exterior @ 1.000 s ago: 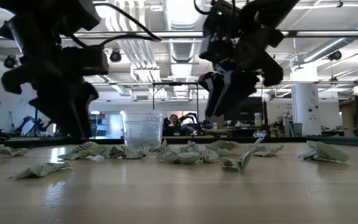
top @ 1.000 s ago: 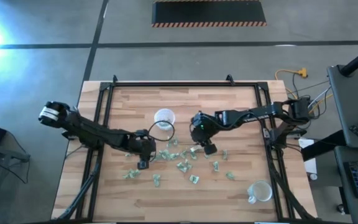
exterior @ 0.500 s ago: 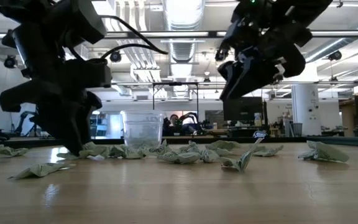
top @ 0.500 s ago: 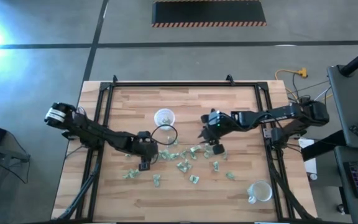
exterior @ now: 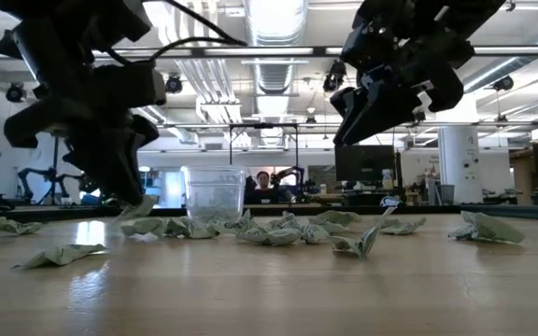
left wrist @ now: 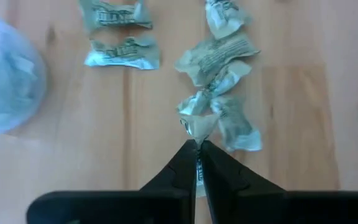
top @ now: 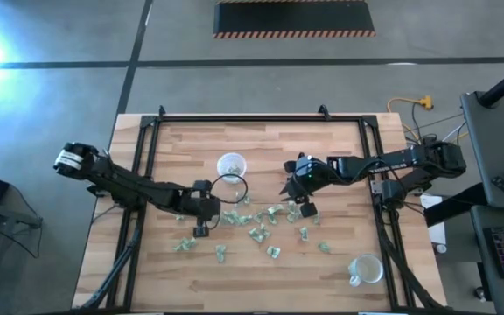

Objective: Pick and place Stevia / Truvia into bins
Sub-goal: Put the stevia packet into the transparent container

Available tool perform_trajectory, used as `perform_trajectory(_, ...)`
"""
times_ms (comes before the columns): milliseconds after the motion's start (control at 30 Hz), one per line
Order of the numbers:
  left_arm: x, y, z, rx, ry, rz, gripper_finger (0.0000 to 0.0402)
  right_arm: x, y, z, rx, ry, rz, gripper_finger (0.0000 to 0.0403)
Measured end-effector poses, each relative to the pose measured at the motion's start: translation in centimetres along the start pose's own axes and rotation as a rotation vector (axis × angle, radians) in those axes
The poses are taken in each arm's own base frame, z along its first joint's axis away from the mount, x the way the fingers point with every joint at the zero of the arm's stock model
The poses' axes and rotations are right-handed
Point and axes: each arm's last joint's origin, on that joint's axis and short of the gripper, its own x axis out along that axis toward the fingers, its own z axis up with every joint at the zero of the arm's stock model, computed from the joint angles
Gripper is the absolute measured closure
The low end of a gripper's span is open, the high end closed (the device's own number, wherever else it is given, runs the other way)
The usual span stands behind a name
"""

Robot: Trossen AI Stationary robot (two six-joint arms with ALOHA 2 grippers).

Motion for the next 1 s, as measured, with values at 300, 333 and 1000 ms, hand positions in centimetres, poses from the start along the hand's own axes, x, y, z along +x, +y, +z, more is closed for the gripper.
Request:
perform_trajectory(300, -1.9, 1.2, 1.4, 0.081, -0.129, 0.322, 0.0401, 0.4, 0.1, -0.2, 0.050, 0.008, 0.012, 0.0321)
perform_trajectory(333, -2.2, 1.3, 1.7, 0.084, -0.149, 0.353, 0.0401, 0.8, 0.3, -0.5, 0.052, 0.025, 0.022, 0.0320)
perform_trajectory(1000, -2.5, 6.3, 3.5, 0.132, -0.263, 0.588, 0.0402, 5.6, 0.2, -1.6, 0.072, 0.087, 0.042, 0.0228)
